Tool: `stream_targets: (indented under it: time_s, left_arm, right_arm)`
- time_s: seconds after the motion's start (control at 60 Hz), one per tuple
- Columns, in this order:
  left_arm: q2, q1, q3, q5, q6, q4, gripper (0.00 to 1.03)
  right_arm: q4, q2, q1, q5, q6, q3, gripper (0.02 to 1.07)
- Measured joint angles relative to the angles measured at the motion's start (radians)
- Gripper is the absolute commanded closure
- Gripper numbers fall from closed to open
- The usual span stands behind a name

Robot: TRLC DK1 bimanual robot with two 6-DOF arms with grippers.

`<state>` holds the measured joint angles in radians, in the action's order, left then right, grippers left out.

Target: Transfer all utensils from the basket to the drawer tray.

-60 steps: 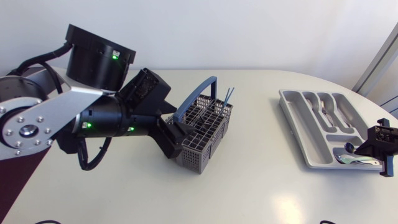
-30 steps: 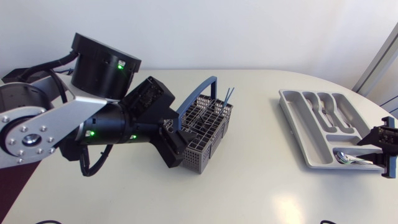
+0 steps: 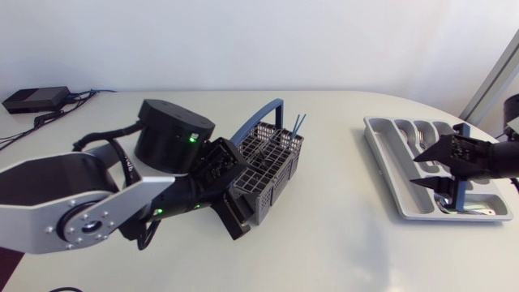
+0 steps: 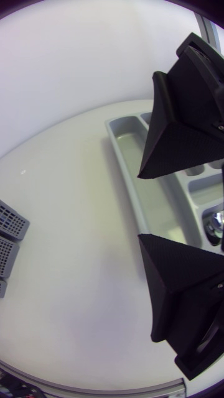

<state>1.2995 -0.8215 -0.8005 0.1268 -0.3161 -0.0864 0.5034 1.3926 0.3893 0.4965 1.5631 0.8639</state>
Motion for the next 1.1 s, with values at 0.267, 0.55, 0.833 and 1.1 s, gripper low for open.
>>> stream_targets:
  time_s: [0.267,0.55,0.833,1.1]
  left_arm:
    - [0.103,0.017,0.055,0.119,-0.025,0.168,0.17]
    - [0.106,0.147,0.097,0.122,-0.026,0.225,0.17]
    - [0.106,0.310,0.129,0.098,-0.063,0.245,0.17]
    - [0.025,0.343,0.186,0.032,-0.077,0.252,0.11]
  right_arm:
    - [-0.129,0.026,-0.279,-0.014,-0.391,0.034,0.41]
    - [-0.224,0.201,-0.473,-0.001,-0.713,0.171,0.41]
    - [-0.227,0.351,-0.555,0.073,-0.896,0.322,0.32]
    - [-0.239,0.435,-0.588,0.122,-1.026,0.443,0.32]
